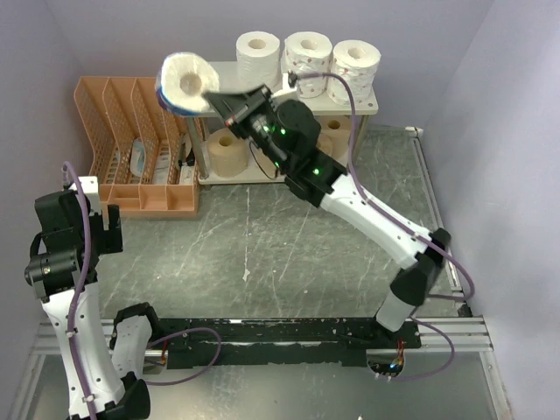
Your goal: Place and organize the paper towels onto the shelf
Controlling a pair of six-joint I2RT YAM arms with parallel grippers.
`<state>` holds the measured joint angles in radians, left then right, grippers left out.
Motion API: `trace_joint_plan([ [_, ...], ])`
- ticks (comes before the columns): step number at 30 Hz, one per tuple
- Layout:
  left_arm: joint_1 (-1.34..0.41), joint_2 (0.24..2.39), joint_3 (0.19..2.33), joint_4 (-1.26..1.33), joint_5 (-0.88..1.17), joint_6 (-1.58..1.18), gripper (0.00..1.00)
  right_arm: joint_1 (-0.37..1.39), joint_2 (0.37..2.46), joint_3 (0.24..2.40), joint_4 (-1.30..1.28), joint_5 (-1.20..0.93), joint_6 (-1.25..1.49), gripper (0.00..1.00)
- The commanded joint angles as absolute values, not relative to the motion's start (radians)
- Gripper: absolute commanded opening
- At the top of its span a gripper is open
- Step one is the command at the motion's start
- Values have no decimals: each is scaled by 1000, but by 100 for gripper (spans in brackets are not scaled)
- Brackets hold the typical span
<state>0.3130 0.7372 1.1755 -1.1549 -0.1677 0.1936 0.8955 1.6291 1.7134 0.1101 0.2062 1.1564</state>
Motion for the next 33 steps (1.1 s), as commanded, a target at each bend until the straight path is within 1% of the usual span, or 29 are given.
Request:
trace_joint_plan([
  [1, 317, 721, 1217, -1158, -155, 176, 98, 888, 1773, 2034, -2, 334, 1183, 0],
  [5, 317, 718, 1231, -1170, -153, 178, 98, 855, 1951, 2376, -266, 406, 1213, 0],
  [7, 317, 718, 1236, -1171, -151, 177, 98, 846, 2000, 2456, -313, 428, 1218, 0],
  [10, 317, 719, 1243, -1175, -151, 176, 98, 836, 2011, 2453, -335, 485, 1235, 0],
  [18, 316, 721, 1265, -1177, -151, 176, 98, 810, 2000, 2372, -330, 479, 1251, 0],
  [21, 317, 719, 1268, -1176, -155, 175, 98, 798, 2009, 2378, -335, 485, 1242, 9],
  [25, 317, 719, 1276, -1178, -153, 175, 98, 777, 2014, 2384, -334, 458, 1254, 15],
  [27, 316, 720, 1283, -1181, -152, 175, 98, 772, 2048, 2393, -335, 441, 1260, 19],
  [29, 317, 723, 1291, -1183, -152, 176, 98, 768, 2052, 2396, -339, 436, 1267, 25],
  [30, 317, 726, 1298, -1184, -154, 178, 98, 766, 2051, 2387, -330, 435, 1263, 30],
  [33, 316, 730, 1308, -1187, -155, 178, 98, 760, 2056, 2387, -316, 415, 1261, 31],
])
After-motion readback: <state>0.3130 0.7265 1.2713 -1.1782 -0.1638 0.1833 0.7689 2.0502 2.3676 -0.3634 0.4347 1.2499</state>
